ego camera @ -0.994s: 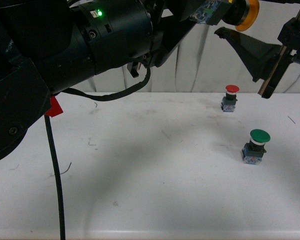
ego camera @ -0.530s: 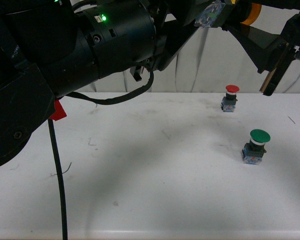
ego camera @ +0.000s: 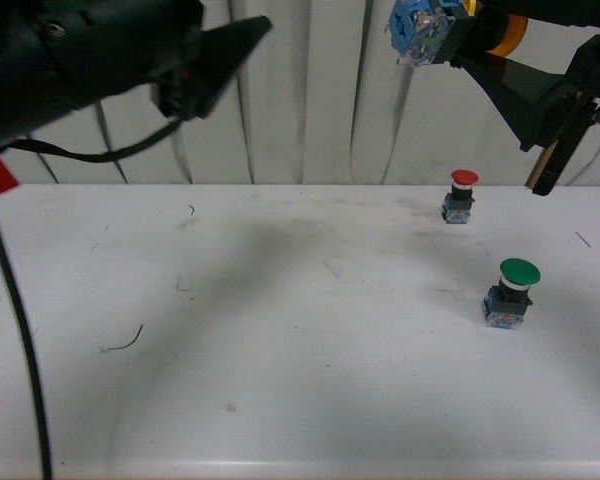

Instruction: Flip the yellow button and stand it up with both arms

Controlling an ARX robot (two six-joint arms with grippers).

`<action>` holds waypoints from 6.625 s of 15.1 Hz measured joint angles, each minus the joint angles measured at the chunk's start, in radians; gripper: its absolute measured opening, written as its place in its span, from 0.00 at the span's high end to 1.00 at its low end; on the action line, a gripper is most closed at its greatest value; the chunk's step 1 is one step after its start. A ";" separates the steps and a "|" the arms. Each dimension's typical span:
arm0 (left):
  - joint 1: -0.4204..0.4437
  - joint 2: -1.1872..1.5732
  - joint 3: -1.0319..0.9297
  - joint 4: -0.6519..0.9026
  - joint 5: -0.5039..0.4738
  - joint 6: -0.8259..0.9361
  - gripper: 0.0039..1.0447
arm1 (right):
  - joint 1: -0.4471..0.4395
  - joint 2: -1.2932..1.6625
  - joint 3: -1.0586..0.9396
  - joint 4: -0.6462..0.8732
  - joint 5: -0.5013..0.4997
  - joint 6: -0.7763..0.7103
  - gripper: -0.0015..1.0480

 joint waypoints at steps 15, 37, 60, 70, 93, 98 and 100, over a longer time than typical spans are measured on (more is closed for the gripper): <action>0.257 -1.659 -0.596 -1.372 -0.468 0.969 0.44 | -0.024 0.053 0.052 0.002 0.006 -0.019 0.72; 0.259 -1.867 -0.887 -1.284 -0.474 0.974 0.99 | 0.012 0.053 0.060 0.001 0.003 -0.064 0.72; 0.259 -1.867 -0.887 -1.287 -0.474 0.975 0.06 | -0.096 0.190 0.467 -0.890 0.862 -1.495 0.72; 0.259 -1.867 -0.887 -1.287 -0.474 0.975 0.06 | 0.000 0.447 0.708 -1.119 1.070 -1.257 0.72; 0.259 -1.867 -0.887 -1.287 -0.474 0.975 0.06 | 0.048 0.558 0.811 -1.163 1.070 -1.279 0.72; 0.259 -1.867 -0.887 -1.287 -0.474 0.975 0.06 | 0.048 0.562 0.811 -1.171 1.068 -1.299 0.70; 0.259 -1.867 -0.887 -1.287 -0.474 0.975 0.06 | 0.048 0.562 0.811 -1.171 1.067 -1.298 0.48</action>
